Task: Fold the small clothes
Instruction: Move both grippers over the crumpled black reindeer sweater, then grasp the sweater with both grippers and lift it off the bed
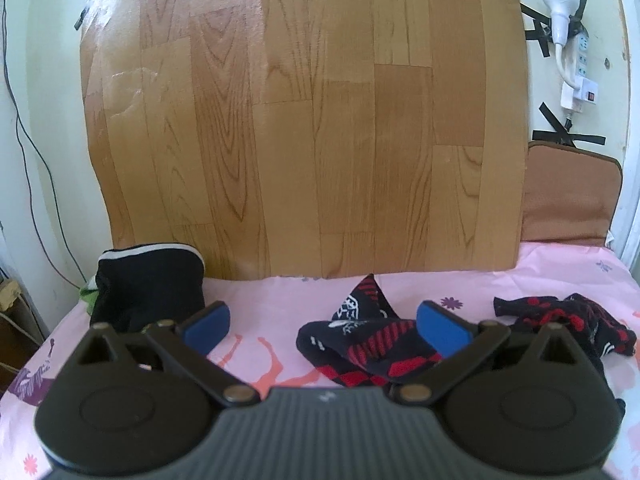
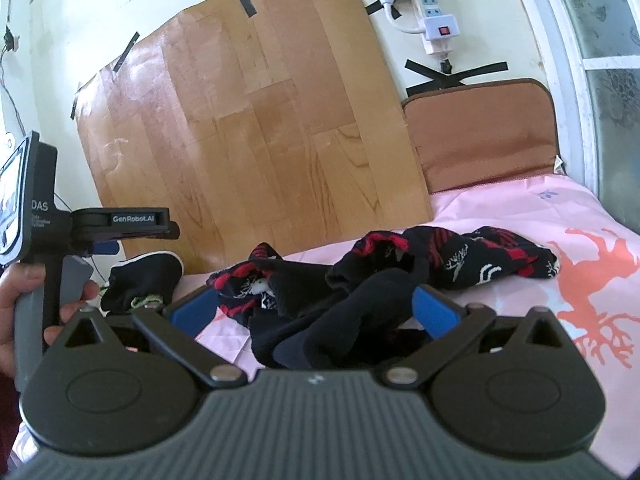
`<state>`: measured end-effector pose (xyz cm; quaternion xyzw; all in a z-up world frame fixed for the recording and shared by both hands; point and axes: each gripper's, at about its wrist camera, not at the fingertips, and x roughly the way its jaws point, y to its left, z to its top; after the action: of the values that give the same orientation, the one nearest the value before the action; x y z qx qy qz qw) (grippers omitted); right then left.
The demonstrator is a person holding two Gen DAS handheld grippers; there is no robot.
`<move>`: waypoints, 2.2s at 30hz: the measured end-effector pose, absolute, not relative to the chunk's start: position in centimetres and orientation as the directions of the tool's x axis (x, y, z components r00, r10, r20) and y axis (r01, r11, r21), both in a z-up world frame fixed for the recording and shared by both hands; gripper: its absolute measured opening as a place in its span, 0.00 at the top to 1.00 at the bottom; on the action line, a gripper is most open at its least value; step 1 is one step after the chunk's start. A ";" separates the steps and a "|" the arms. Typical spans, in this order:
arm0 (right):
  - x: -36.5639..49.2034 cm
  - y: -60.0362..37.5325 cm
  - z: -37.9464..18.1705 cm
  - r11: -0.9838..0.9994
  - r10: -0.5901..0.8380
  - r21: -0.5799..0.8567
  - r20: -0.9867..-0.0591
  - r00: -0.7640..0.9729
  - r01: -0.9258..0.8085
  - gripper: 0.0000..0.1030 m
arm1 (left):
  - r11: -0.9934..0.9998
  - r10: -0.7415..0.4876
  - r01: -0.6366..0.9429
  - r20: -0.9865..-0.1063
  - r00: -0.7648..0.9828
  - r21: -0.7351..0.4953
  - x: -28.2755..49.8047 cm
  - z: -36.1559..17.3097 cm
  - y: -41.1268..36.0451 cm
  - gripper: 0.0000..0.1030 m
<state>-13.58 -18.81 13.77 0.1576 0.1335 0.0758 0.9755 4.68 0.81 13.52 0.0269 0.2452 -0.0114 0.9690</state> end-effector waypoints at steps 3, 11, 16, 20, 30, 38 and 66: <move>-13.3 -18.8 13.8 0.938 0.196 0.330 -0.247 0.949 -0.108 0.00 | 0.998 -0.008 0.039 -0.478 0.878 0.056 4.5 13.3 0.7 0.00; -13.3 -18.7 13.8 0.943 0.198 0.313 -0.256 0.946 -0.113 0.00 | 0.998 -0.006 0.033 -0.487 0.873 0.046 4.6 12.9 0.9 0.00; -12.7 -18.5 14.2 0.944 0.198 0.310 -0.259 0.945 -0.113 0.00 | 0.998 -0.032 0.051 -0.475 0.879 0.026 4.2 12.5 0.9 0.00; -8.5 -17.5 16.2 0.949 0.194 0.294 -0.272 0.943 -0.111 0.00 | 0.999 -0.029 0.043 -0.485 0.874 0.018 4.4 12.3 0.2 0.00; -10.9 -20.2 12.1 0.950 0.239 0.269 -0.311 0.920 -0.156 0.00 | 1.000 -0.001 0.005 -0.507 0.862 0.005 3.1 10.3 3.5 0.00; -12.3 -23.8 6.7 0.924 0.283 0.355 -0.384 0.879 -0.142 0.47 | 1.000 0.013 0.001 -0.628 0.778 0.023 2.5 3.9 6.0 0.00; -1.7 -26.3 11.6 0.975 0.223 0.084 -0.315 0.923 -0.206 0.42 | 0.826 -0.133 0.355 -0.459 0.878 0.439 8.3 4.1 -5.0 0.23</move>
<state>-1.74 -26.32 11.63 0.0248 0.1636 0.1095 0.9801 8.30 -5.00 4.12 0.2647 0.2091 -0.1308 0.9322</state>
